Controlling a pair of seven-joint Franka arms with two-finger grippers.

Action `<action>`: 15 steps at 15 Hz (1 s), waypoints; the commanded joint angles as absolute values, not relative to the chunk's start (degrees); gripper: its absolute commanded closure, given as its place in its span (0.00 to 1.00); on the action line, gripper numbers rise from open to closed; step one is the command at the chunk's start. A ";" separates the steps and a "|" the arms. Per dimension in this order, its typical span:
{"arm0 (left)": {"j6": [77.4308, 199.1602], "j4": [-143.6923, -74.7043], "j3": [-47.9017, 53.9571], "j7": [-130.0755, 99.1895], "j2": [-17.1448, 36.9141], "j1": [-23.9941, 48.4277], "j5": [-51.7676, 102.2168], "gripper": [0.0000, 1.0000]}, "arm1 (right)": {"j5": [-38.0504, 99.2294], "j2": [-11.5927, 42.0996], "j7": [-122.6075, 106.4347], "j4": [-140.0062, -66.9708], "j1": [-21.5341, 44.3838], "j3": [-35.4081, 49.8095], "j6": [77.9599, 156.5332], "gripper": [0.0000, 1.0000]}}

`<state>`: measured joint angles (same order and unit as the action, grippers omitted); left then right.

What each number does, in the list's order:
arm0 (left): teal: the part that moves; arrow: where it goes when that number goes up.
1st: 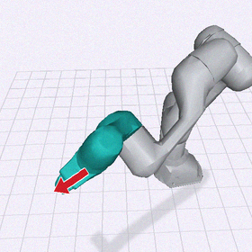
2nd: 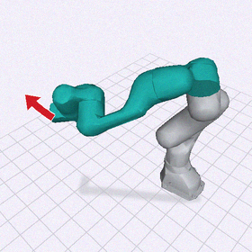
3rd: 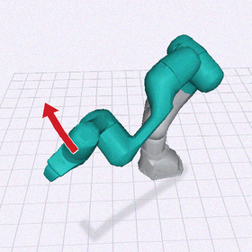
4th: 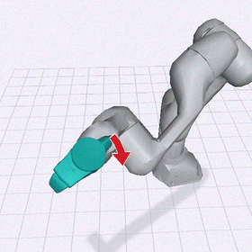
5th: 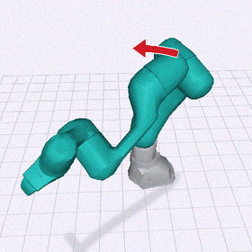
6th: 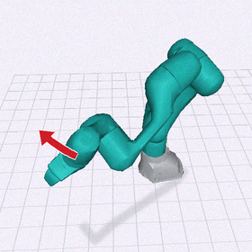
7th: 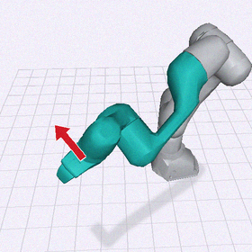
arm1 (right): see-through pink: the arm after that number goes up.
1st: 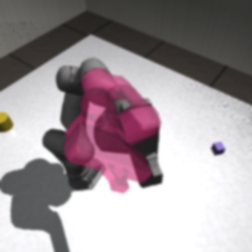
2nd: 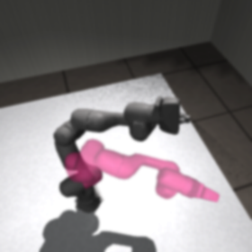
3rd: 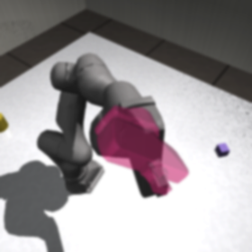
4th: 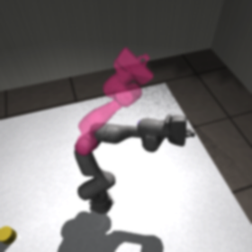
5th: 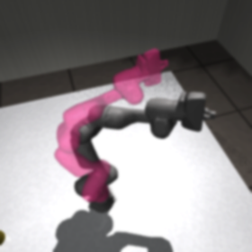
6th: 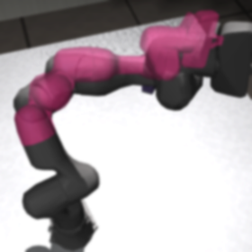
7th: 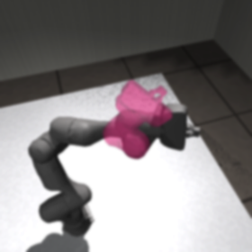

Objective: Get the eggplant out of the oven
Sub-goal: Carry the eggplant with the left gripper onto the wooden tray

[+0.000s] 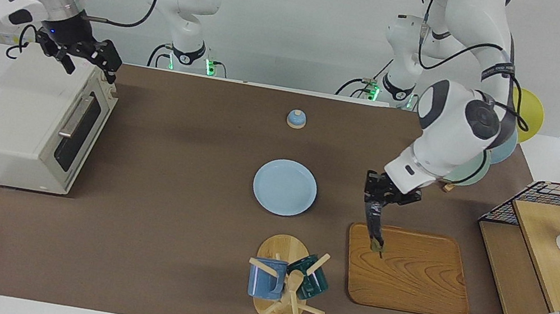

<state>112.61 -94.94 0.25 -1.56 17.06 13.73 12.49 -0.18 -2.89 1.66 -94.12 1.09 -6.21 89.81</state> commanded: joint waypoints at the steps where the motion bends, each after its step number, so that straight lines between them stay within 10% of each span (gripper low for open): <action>1: 112.15 -93.25 0.70 -2.02 19.33 9.33 12.83 1.00 | 1.14 -2.80 -0.09 -93.85 1.58 -7.12 89.47 0.00; 15: 124.88 -91.23 -0.97 -2.72 30.06 6.15 8.79 1.00 | 0.70 -6.50 -2.29 -96.68 0.18 -7.30 90.00 0.00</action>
<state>123.06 -92.67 -0.56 -1.72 28.82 5.67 10.29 -0.18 -6.18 -0.87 -97.07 0.44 -7.35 90.90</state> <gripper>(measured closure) 0.604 0.000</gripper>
